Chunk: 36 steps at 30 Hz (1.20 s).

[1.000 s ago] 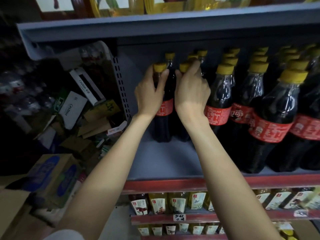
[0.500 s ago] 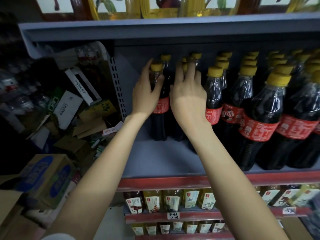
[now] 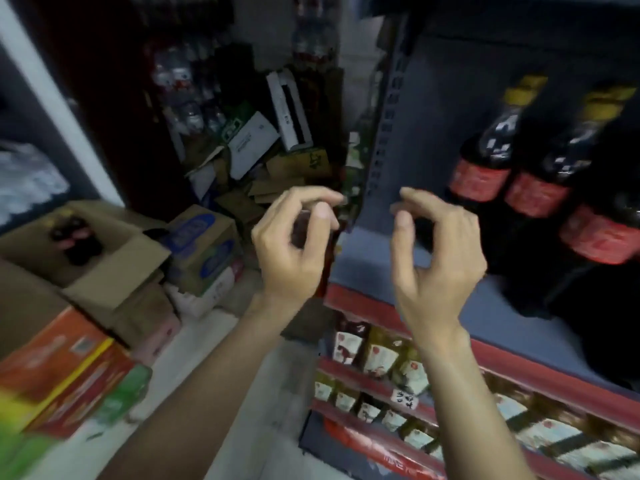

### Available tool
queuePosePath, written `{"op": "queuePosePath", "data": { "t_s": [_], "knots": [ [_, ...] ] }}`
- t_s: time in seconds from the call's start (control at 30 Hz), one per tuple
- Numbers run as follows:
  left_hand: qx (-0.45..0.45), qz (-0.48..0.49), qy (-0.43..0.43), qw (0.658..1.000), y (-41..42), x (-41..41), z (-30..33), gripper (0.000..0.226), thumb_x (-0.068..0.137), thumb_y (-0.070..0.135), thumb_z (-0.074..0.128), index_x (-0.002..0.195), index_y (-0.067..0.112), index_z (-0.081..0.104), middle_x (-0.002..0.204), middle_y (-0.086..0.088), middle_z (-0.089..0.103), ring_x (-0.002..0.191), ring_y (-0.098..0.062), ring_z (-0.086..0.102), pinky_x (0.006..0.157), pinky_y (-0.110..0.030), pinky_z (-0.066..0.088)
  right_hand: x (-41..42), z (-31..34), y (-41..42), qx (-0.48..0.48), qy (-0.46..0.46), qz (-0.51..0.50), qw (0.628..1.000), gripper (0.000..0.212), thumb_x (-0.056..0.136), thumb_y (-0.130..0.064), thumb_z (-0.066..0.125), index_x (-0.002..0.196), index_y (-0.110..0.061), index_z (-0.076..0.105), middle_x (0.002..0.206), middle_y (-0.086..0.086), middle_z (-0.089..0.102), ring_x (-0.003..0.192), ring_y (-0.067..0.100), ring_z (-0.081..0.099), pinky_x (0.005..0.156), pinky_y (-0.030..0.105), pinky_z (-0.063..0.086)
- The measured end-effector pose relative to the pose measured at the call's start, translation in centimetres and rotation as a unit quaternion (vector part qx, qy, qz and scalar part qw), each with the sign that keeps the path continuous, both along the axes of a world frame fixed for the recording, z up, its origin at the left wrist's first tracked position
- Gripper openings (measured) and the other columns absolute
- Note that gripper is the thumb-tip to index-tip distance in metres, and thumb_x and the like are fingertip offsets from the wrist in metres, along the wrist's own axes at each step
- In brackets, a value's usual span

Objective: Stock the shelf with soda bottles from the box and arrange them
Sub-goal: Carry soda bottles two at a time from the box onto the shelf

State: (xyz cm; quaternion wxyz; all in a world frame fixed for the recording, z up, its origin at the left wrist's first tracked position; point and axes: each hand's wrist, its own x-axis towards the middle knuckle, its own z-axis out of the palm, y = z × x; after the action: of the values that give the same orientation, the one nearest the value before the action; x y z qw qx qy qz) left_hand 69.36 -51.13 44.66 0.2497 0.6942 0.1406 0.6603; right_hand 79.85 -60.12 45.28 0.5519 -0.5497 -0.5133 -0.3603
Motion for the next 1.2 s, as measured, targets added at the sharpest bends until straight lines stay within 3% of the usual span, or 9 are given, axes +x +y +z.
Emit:
{"op": "queuePosePath", "data": {
  "t_s": [0.1, 0.2, 0.3, 0.43, 0.6, 0.73, 0.83, 0.97, 1.2],
  "knots": [
    [-0.069, 0.034, 0.037, 0.996, 1.0, -7.6, -2.5, 0.020, 0.097, 0.023, 0.045, 0.090, 0.015, 0.062, 0.068, 0.012, 0.056, 0.066, -0.001, 0.056, 0.065, -0.017, 0.042, -5.6, -3.0, 2.9, -0.060, 0.018, 0.124, 0.990, 0.018, 0.095, -0.009, 0.050, 0.100, 0.000, 0.065, 0.091, 0.011, 0.069, 0.083, 0.019, 0.058, 0.076, 0.028, 0.044],
    [-0.144, 0.080, 0.136, 0.977, 2.9, -16.1, -5.9, 0.016, 0.095, 0.027, 0.048, 0.096, 0.020, 0.063, 0.086, 0.017, 0.062, 0.075, 0.004, 0.057, 0.069, -0.010, 0.039, -11.5, -6.7, 6.4, -0.142, 0.034, 0.216, 0.966, 0.019, 0.094, -0.009, 0.052, 0.098, 0.001, 0.067, 0.091, 0.011, 0.069, 0.084, 0.022, 0.060, 0.076, 0.031, 0.045],
    [-0.215, 0.137, 0.230, 0.939, 5.3, -24.6, -10.0, 0.019, 0.089, 0.032, 0.048, 0.100, 0.028, 0.063, 0.094, 0.014, 0.066, 0.080, 0.000, 0.061, 0.068, -0.013, 0.043, -17.5, -11.0, 10.2, -0.224, 0.037, 0.266, 0.937, 0.017, 0.093, -0.009, 0.055, 0.098, 0.000, 0.068, 0.092, 0.010, 0.068, 0.086, 0.021, 0.060, 0.078, 0.031, 0.047],
    [-0.293, 0.209, 0.305, 0.882, 8.7, -35.3, -15.9, 0.029, 0.086, 0.041, 0.048, 0.101, 0.021, 0.064, 0.098, 0.014, 0.063, 0.079, -0.002, 0.059, 0.070, -0.031, 0.052, -25.1, -17.6, 15.2, -0.362, 0.047, 0.300, 0.881, 0.019, 0.092, -0.011, 0.055, 0.106, -0.005, 0.065, 0.103, 0.008, 0.066, 0.097, 0.019, 0.057, 0.084, 0.026, 0.043],
    [-0.419, 0.254, 0.312, 0.814, 13.0, -44.4, -21.1, 0.025, 0.088, 0.026, 0.062, 0.111, 0.018, 0.063, 0.101, 0.011, 0.066, 0.086, -0.016, 0.066, 0.076, -0.035, 0.053, -31.6, -23.6, 21.1, -0.540, 0.055, 0.303, 0.783, 0.033, 0.091, -0.025, 0.049, 0.119, -0.013, 0.062, 0.115, 0.002, 0.065, 0.104, 0.024, 0.060, 0.083, 0.032, 0.048],
    [-0.470, 0.280, 0.315, 0.775, 19.7, -48.7, -23.6, 0.024, 0.087, 0.022, 0.064, 0.110, 0.016, 0.064, 0.104, 0.002, 0.071, 0.093, -0.019, 0.067, 0.076, -0.034, 0.053, -34.2, -25.3, 27.3, -0.576, 0.060, 0.302, 0.757, 0.036, 0.091, -0.031, 0.047, 0.118, -0.013, 0.064, 0.114, 0.002, 0.067, 0.102, 0.022, 0.062, 0.081, 0.033, 0.050],
    [-0.472, 0.316, 0.303, 0.765, 26.4, -50.8, -24.2, 0.023, 0.089, 0.012, 0.061, 0.111, 0.014, 0.064, 0.103, 0.003, 0.070, 0.088, -0.009, 0.063, 0.072, -0.026, 0.047, -35.2, -25.9, 34.0, -0.566, 0.077, 0.305, 0.762, 0.031, 0.090, -0.026, 0.051, 0.113, -0.010, 0.065, 0.108, 0.004, 0.068, 0.095, 0.024, 0.064, 0.076, 0.037, 0.054],
    [-0.464, 0.333, 0.271, 0.775, 36.3, -52.7, -25.9, 0.025, 0.089, 0.023, 0.060, 0.113, 0.016, 0.064, 0.104, 0.004, 0.070, 0.091, -0.009, 0.064, 0.078, -0.024, 0.047, -36.4, -26.9, 44.6, -0.559, 0.067, 0.303, 0.769, 0.027, 0.089, -0.022, 0.056, 0.111, -0.009, 0.065, 0.103, 0.007, 0.070, 0.086, 0.023, 0.066, 0.073, 0.028, 0.049],
    [-0.459, 0.294, 0.327, 0.772, 55.2, -53.2, -29.7, 0.050, 0.094, 0.024, 0.057, 0.141, 0.016, 0.042, 0.133, -0.003, 0.057, 0.119, -0.017, 0.055, 0.094, -0.028, 0.044, -40.3, -30.8, 66.2, -0.611, 0.109, 0.341, 0.706, 0.034, 0.092, -0.015, 0.060, 0.126, -0.015, 0.057, 0.114, 0.000, 0.064, 0.103, 0.013, 0.059, 0.085, 0.027, 0.048]
  ]
}}
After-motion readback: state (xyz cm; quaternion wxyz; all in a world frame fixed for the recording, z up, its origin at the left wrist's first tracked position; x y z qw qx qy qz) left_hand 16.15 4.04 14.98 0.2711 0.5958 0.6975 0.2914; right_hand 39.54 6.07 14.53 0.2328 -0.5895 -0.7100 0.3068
